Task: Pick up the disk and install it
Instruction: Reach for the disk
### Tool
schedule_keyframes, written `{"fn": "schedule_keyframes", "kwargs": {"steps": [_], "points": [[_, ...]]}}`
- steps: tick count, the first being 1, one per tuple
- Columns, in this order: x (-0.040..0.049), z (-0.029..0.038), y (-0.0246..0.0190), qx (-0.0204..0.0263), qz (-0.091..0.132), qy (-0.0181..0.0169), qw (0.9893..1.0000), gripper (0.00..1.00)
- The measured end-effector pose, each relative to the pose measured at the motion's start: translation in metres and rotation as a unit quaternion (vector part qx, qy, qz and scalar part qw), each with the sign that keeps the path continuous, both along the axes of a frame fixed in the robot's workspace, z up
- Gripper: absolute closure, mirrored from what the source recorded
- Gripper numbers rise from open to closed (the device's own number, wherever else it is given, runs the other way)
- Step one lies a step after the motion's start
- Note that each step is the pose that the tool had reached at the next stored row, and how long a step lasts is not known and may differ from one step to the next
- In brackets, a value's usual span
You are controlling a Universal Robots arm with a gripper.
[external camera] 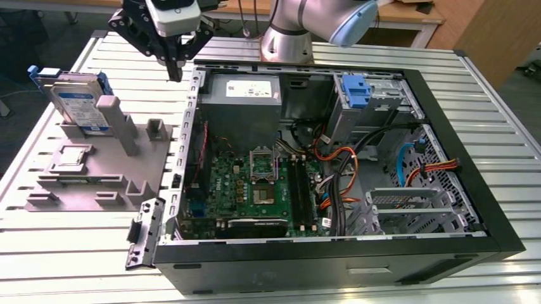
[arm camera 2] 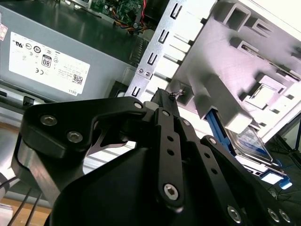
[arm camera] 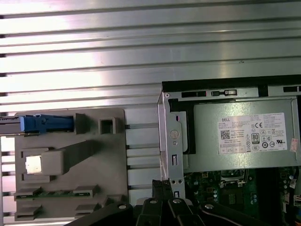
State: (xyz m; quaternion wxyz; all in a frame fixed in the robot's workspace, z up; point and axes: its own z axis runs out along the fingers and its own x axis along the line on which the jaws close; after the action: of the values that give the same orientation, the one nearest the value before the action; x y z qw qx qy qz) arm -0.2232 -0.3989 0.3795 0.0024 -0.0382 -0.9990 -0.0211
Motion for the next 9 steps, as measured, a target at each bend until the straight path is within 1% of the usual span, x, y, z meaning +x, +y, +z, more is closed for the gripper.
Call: {"fn": "schedule_keyframes", "kwargs": {"steps": [9], "points": [[-0.0026, -0.0004, 0.0, 0.0, 0.0, 0.0009, 1.0, 0.9]]}}
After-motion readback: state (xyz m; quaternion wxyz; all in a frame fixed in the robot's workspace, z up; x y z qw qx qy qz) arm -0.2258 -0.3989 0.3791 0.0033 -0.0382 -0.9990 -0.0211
